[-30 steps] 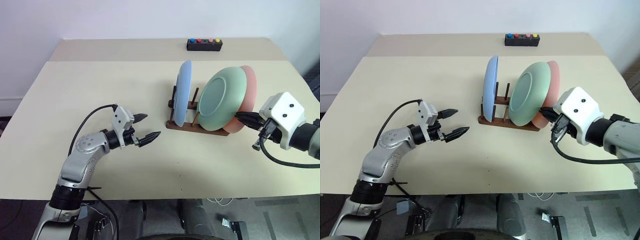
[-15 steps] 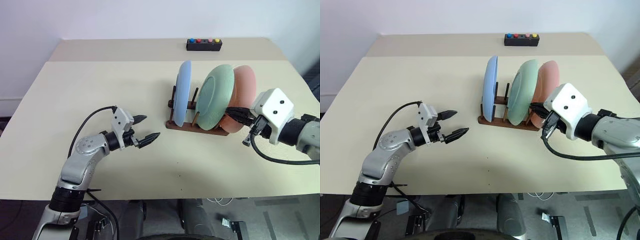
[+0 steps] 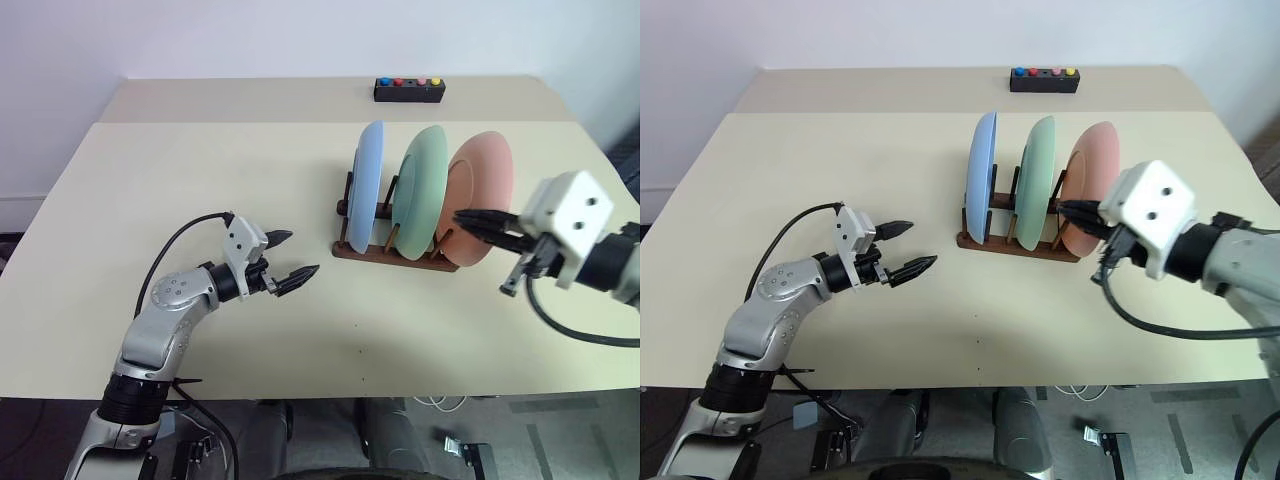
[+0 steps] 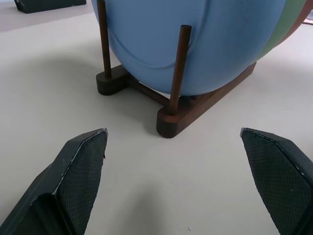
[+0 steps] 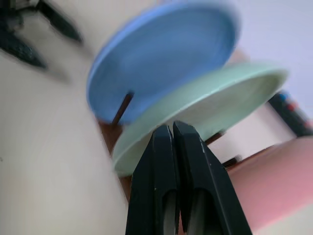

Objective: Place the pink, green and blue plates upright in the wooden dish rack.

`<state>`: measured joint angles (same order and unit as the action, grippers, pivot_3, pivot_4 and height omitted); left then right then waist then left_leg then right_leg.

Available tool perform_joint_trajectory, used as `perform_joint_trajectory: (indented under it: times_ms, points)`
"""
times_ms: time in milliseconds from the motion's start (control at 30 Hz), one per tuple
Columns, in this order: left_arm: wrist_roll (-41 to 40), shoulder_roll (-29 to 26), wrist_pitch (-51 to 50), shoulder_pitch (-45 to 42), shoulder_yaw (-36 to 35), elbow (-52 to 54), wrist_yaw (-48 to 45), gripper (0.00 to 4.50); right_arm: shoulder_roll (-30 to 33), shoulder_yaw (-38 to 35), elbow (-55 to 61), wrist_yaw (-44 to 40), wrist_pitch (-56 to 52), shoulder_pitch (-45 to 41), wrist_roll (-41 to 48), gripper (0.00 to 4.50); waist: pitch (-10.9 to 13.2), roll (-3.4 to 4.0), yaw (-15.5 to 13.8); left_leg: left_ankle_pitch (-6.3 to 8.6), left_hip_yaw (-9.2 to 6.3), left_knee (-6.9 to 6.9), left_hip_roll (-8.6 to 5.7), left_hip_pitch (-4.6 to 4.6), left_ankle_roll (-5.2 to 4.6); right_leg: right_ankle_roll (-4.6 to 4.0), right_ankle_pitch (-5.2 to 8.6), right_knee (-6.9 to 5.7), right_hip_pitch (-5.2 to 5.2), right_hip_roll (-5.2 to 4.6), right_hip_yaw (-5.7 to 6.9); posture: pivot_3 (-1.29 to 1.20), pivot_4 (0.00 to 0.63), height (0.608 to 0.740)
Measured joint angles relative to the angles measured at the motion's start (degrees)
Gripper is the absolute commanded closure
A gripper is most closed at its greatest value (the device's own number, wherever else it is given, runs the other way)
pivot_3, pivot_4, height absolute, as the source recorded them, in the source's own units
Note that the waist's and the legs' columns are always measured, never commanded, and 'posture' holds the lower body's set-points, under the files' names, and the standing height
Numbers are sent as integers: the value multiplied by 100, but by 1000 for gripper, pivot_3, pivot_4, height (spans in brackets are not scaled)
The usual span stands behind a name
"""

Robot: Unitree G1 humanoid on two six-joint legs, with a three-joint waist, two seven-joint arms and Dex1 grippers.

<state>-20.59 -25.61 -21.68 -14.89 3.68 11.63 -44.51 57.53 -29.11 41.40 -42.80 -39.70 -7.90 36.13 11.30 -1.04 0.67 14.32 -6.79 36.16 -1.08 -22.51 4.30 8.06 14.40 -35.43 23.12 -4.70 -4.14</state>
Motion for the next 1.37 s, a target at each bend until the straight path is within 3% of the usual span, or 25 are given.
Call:
perform_joint_trajectory:
  times_ms: [167, 300, 433, 533, 1033, 1367]
  points:
    - [56, -34, 108, -26, -95, -136, 110, 0, -431, -1247, -778, -53, 7, -206, 856, 4442, 0, -1, -6, 0, -1, 0, 0, 3, 0, 0, -1, -1, -3, 0, 0, 0, 150, 740]
    - [219, -175, 311, -43, -299, -456, 235, 0, -754, -2103, -1783, -537, 241, 780, 857, 4442, -6, -3, -22, 3, 1, 0, -3, 6, -6, 2, -1, 2, -10, -1, -1, 0, 150, 740]
    - [442, -254, 586, 88, -459, -731, 385, 0, -1290, -1674, -2111, -1017, 854, 1932, 277, 4442, -9, 11, 41, 4, 5, -4, 0, 20, -7, 4, -1, -9, -12, 1, -4, 0, 150, 740]
    - [518, -253, 741, 207, -490, -884, 483, 0, -1593, -1231, -2281, -1121, 1330, 2199, -73, 4442, -15, 26, 66, 4, 11, 1, 0, 26, -7, 1, 0, -14, -13, 1, -12, 0, 150, 740]
    - [537, -247, 982, 561, -676, -1026, 571, 0, -1771, -357, -3403, -1108, 2261, 1482, -435, 4442, -19, 29, 15, 4, 8, 2, 0, 28, -6, 1, -1, -12, -19, 1, -10, 0, 150, 740]
    - [511, -204, 569, 520, -673, -577, 785, 0, -2071, 196, -3620, -952, 2622, 1539, -656, 4442, -19, 30, 16, 4, 8, 4, -1, 27, -6, 2, -2, -13, -19, 1, -11, 0, 150, 740]
